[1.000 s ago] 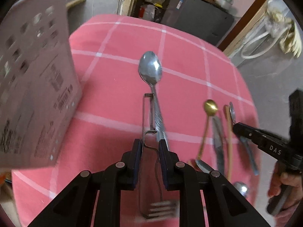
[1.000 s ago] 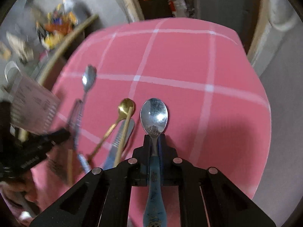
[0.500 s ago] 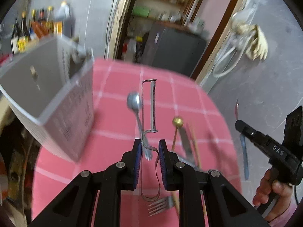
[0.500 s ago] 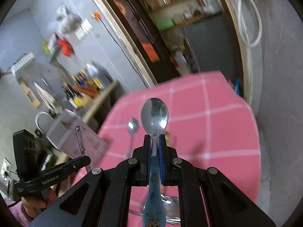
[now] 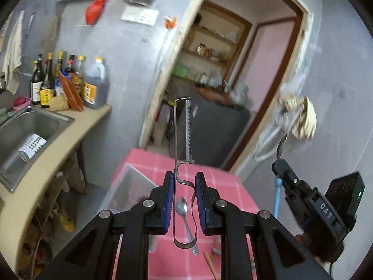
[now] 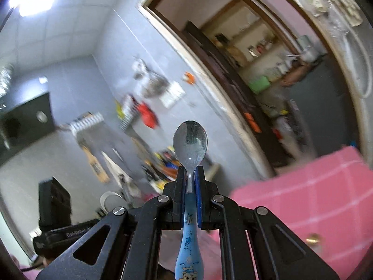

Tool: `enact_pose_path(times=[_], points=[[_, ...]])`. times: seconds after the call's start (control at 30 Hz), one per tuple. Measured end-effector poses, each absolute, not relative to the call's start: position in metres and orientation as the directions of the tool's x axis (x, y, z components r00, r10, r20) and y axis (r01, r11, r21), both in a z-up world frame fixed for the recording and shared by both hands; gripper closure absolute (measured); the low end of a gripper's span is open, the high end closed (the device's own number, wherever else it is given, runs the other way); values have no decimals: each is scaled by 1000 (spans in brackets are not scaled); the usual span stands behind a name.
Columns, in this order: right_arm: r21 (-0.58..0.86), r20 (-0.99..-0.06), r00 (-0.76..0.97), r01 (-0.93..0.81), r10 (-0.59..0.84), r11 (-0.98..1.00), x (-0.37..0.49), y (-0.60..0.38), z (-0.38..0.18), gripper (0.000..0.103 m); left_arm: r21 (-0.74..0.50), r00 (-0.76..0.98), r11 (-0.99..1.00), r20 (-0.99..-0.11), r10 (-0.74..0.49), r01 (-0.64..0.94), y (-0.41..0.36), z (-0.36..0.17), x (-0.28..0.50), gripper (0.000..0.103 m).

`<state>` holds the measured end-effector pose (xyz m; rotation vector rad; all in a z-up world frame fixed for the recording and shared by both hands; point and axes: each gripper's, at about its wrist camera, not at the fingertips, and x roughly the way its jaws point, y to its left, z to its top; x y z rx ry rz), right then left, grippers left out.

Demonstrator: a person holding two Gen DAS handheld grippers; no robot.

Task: Organize utensils
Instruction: 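Lift the blue-handled spoon with the right tool while the left tool carries the peeler to the basket, then open the right tool over the basket while the left tool releases the peeler into it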

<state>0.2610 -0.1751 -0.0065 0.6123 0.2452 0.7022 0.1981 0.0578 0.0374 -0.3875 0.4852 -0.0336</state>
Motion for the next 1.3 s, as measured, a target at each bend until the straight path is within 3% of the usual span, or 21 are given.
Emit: enact_pose_path(times=[0.13,0.4,0.73,1.3], points=[[613,85,723,-581,686,536,265,-120,-4,96,-362,908,929,-410,-84,-77,87,45,192,86],[622,138,732,-588,667,517,263,-59,-47,96,-376,939,926,-313,-142,14,114,17,199,85],[620,92,778,-533,622,575,261,-50,-93,96,-370,919,925,-326,-221,91,127,-32,209,85],[499,-9,768,-552,641,668,251,-56,-83,94,-358,884,918,-356,-304,171,128,-35,205,85]])
